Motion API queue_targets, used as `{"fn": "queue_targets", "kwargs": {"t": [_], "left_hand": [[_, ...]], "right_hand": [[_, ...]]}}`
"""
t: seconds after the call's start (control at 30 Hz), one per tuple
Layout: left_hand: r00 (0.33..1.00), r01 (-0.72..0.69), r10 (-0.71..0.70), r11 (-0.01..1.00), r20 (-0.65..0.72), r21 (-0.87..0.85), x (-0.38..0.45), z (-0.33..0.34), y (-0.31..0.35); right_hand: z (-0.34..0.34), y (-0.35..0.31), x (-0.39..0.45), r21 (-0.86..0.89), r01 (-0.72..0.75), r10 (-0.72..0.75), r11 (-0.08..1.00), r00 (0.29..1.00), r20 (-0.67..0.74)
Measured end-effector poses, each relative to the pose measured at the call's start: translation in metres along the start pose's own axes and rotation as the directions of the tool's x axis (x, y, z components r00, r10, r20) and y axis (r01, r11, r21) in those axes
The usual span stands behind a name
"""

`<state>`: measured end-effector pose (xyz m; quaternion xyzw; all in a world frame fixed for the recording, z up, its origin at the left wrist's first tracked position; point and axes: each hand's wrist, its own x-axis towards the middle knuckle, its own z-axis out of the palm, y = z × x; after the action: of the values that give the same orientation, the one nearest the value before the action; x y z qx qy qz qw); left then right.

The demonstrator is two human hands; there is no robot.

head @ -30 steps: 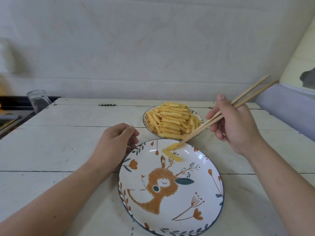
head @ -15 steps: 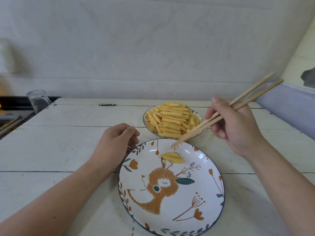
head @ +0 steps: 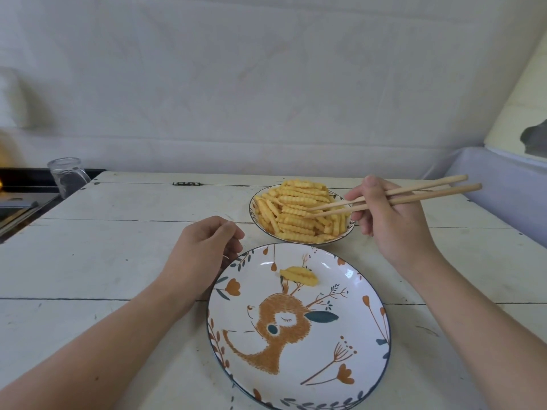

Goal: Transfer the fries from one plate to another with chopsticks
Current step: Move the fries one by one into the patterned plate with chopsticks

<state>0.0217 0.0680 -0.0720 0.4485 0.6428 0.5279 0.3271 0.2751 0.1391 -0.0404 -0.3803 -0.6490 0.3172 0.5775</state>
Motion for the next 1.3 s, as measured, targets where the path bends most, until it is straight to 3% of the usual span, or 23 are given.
{"fn": "queue_targets", "kwargs": {"t": [0.1, 0.2, 0.27, 0.37, 0.6, 0.77, 0.9, 1.3], "left_hand": [[1.0, 0.001, -0.001, 1.0, 0.0, -0.004, 0.0, 0.0, 0.0], [1.0, -0.002, 0.002, 1.0, -0.002, -0.004, -0.001, 0.0, 0.001], [1.0, 0.0, 0.0, 1.0, 0.0, -0.005, -0.001, 0.0, 0.001], [1.0, 0.005, -0.005, 1.0, -0.002, -0.005, 0.0, 0.0, 0.001], [1.0, 0.014, -0.014, 1.0, -0.004, 0.002, -0.001, 0.001, 0.001], [1.0, 0.013, -0.013, 1.0, -0.004, 0.0, -0.002, 0.0, 0.002], [1.0, -0.004, 0.004, 1.0, 0.005, 0.015, -0.002, 0.0, 0.002], [1.0, -0.008, 0.007, 1.0, 0.001, 0.028, -0.002, 0.001, 0.001]], "right_hand": [[0.0, -0.004, 0.001, 0.049, 0.014, -0.013, 0.999, 1.0, -0.02], [-0.003, -0.017, 0.002, 0.203, -0.014, 0.025, 0.979, 0.998, -0.052], [-0.007, -0.024, 0.001, 0.246, -0.045, 0.048, 0.968, 0.999, -0.007], [-0.007, -0.026, -0.002, 0.143, -0.083, 0.072, 0.986, 0.994, 0.079], [-0.012, -0.022, -0.001, 0.007, -0.07, 0.069, 0.997, 0.991, 0.114], [-0.019, -0.023, 0.008, 0.107, -0.063, 0.071, 0.992, 0.994, -0.08], [-0.025, -0.012, 0.012, -0.066, 0.022, -0.036, 0.998, 0.976, -0.214], [-0.012, 0.0, 0.004, -0.098, -0.001, -0.008, 0.995, 0.995, -0.096]]}}
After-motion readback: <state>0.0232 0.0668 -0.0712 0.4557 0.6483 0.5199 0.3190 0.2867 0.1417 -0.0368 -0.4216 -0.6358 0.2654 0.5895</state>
